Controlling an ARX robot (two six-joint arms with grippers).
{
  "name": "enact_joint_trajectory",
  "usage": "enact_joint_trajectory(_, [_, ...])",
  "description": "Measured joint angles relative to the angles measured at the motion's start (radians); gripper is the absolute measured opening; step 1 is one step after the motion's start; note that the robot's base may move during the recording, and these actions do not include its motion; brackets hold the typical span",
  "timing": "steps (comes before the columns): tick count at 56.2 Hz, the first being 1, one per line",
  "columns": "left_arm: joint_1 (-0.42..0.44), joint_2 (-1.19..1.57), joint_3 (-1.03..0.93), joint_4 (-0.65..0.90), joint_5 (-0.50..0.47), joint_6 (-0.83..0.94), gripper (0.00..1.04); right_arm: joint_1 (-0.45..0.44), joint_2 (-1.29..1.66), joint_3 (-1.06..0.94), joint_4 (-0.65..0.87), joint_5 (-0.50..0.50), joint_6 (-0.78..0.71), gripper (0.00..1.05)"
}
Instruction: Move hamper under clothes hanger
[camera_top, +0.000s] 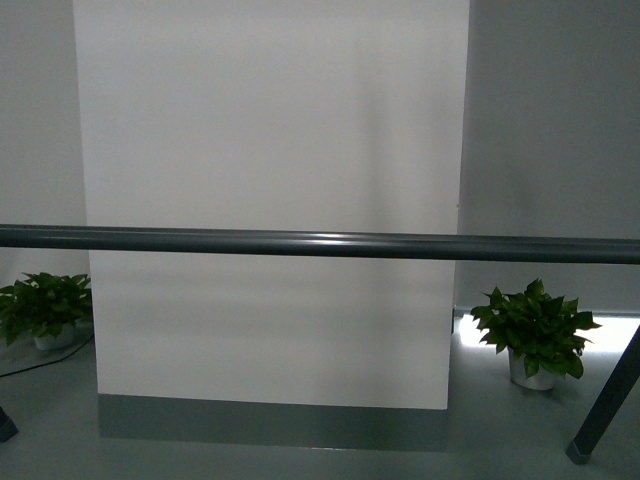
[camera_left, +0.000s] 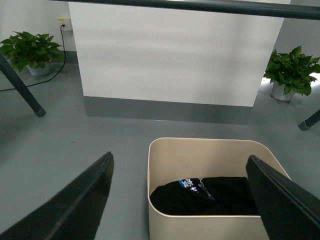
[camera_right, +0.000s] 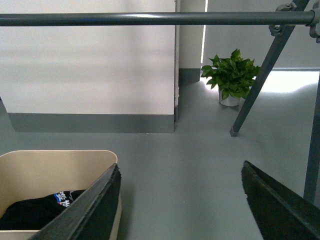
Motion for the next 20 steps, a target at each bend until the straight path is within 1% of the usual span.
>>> enact_joint_trajectory(4, [0.000, 0.000, 0.000, 0.000, 0.000, 0.000, 0.97, 0.000, 0.000, 0.000, 0.000, 0.000, 0.000, 0.85])
enact_joint_trajectory(6, [0.000, 0.000, 0.000, 0.000, 0.000, 0.001, 1.00, 0.000, 0.000, 0.000, 0.000, 0.000, 0.000, 0.90])
enact_joint_trajectory(7, [0.000, 0.000, 0.000, 0.000, 0.000, 0.001, 1.00, 0.000, 0.000, 0.000, 0.000, 0.000, 0.000, 0.92])
enact_joint_trajectory(8, [0.000, 0.000, 0.000, 0.000, 0.000, 0.001, 0.98, 0.000, 0.000, 0.000, 0.000, 0.000, 0.000, 0.97])
enact_joint_trajectory(9, [0.000, 0.000, 0.000, 0.000, 0.000, 0.001, 0.98, 0.000, 0.000, 0.000, 0.000, 0.000, 0.001, 0.99])
enact_joint_trajectory(13, [0.000, 0.000, 0.000, 0.000, 0.000, 0.001, 0.98, 0.000, 0.000, 0.000, 0.000, 0.000, 0.000, 0.96])
enact_joint_trajectory(20, [0.000, 0.000, 0.000, 0.000, 0.000, 0.001, 0.98, 0.000, 0.000, 0.000, 0.000, 0.000, 0.000, 0.97])
